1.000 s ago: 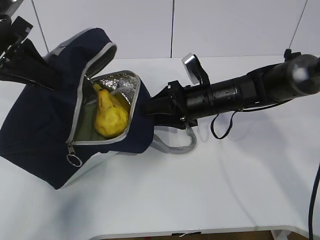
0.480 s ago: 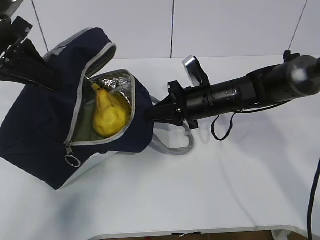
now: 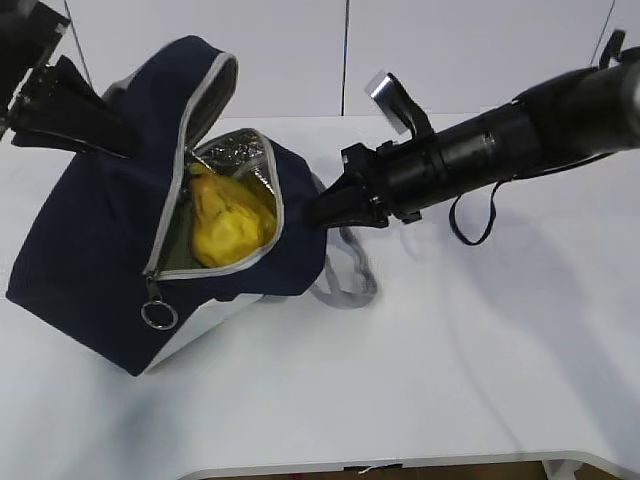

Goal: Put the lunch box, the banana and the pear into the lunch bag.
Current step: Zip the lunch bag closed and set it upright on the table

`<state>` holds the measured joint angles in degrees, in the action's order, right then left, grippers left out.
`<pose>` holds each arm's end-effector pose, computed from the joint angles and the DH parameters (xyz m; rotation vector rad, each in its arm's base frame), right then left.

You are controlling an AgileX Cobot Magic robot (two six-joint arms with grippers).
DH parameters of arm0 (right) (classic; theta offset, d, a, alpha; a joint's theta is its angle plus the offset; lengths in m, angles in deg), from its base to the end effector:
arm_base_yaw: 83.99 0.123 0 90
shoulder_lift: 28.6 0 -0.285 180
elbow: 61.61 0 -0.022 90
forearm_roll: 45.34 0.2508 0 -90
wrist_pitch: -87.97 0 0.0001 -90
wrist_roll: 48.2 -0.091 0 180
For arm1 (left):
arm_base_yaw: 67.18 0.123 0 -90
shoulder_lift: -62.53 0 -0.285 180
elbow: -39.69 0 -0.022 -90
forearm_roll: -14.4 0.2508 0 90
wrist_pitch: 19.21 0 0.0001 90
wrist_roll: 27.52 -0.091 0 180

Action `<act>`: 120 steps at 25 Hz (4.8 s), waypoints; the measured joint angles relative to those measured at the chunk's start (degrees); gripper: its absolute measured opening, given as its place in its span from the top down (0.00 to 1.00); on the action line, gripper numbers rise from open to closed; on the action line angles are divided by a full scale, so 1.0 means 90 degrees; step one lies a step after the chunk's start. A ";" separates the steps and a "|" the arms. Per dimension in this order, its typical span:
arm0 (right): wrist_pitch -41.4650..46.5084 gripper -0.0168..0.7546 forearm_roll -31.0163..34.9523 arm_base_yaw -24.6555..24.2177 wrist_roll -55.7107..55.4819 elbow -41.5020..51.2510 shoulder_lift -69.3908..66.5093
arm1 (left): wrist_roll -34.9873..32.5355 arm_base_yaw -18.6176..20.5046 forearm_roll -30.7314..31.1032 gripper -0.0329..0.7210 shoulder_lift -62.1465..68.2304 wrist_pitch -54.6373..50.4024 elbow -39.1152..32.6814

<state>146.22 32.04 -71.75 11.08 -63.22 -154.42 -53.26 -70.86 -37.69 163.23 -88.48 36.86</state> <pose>0.3911 0.1622 0.1904 -0.5046 2.3336 1.3672 0.3159 -0.0876 0.3074 0.2972 2.6070 -1.1615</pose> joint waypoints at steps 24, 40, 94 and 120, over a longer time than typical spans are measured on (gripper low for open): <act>0.0421 0.95 -0.5338 0.0000 -0.3237 -0.0769 0.2422 | 0.0030 -0.1476 -0.1526 0.97 0.0000 0.0113 -0.0012; 0.0699 0.95 -0.6514 0.0000 -0.3840 -0.1006 0.2936 | 0.0030 -0.1596 -0.1869 0.97 0.0011 0.0576 -0.0024; 0.0628 0.42 -0.6539 0.0000 -0.4250 -0.1353 0.2373 | -0.0772 -0.1840 -0.1392 0.81 0.0899 0.1163 -0.0024; 0.1054 0.35 -0.7543 0.0000 -0.4676 -0.1397 0.3781 | -0.0772 -0.1742 -0.1325 0.22 0.0899 0.0168 -0.0024</act>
<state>155.71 -35.85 -71.75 -31.00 -75.79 -120.40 -60.21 -86.54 -49.61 171.32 -86.97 36.64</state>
